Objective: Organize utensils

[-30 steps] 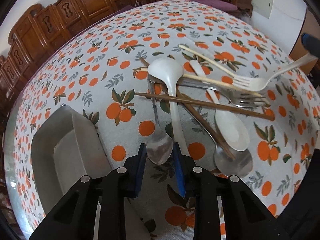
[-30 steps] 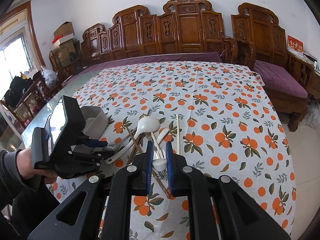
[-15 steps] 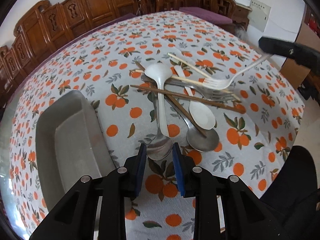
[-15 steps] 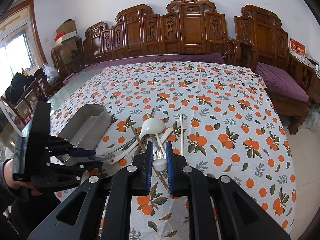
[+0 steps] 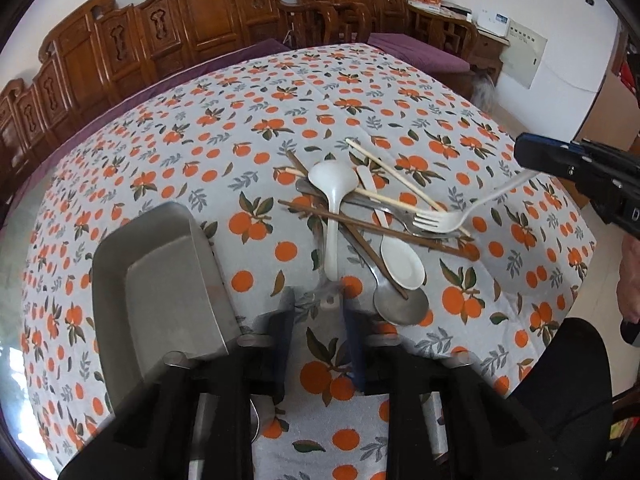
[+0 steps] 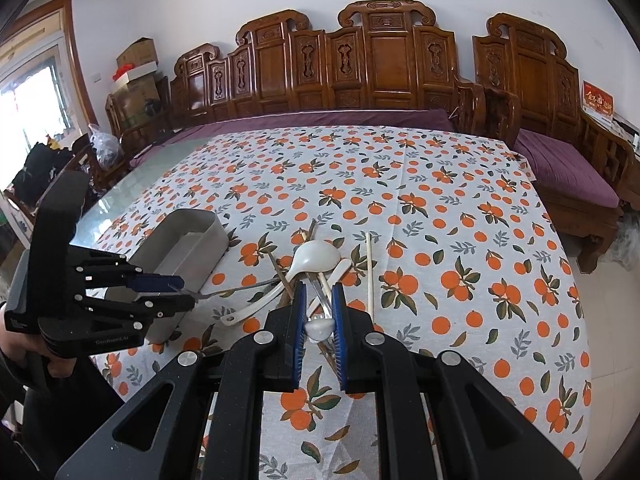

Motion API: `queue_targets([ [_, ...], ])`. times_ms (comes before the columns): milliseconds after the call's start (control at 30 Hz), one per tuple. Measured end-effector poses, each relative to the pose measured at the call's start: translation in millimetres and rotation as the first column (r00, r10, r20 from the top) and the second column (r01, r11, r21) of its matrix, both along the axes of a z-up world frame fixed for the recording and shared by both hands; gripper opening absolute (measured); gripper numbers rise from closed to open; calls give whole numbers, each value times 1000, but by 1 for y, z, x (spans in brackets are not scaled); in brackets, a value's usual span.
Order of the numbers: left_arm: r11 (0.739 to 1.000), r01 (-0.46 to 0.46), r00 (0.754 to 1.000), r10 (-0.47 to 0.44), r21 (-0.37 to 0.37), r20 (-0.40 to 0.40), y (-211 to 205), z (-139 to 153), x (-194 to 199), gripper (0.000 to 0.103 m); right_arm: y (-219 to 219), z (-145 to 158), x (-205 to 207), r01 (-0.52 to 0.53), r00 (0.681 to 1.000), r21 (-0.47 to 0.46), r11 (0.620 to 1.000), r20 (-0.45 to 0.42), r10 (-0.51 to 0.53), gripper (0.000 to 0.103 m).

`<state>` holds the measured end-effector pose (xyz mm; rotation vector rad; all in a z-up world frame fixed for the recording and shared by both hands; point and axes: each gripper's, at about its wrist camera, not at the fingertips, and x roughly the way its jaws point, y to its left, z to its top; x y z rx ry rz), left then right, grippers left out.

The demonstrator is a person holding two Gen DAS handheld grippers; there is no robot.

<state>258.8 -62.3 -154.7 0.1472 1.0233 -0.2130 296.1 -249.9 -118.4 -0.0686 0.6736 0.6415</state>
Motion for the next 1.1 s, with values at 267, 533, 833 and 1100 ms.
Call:
queue_targets([
  [267,1000,-4,1000,3,18,17,-3,5,6,0,0,1,0,-3,1000,1,1000,1,3,14],
  [533,1000,-4,998,4,4,58,1,14,6,0,2,0,-1,-3,1000,-3,1000,-1,3,14],
  [833,1000,3,991,0,-26,131,5,43,-1,0,9,4,-8,-18,1000,-8,1000,23,18,14],
  [1100,998,-6,981,18,-60,192,27,75,-13,0,16,22,-18,-31,997,14,999,68,30,14],
])
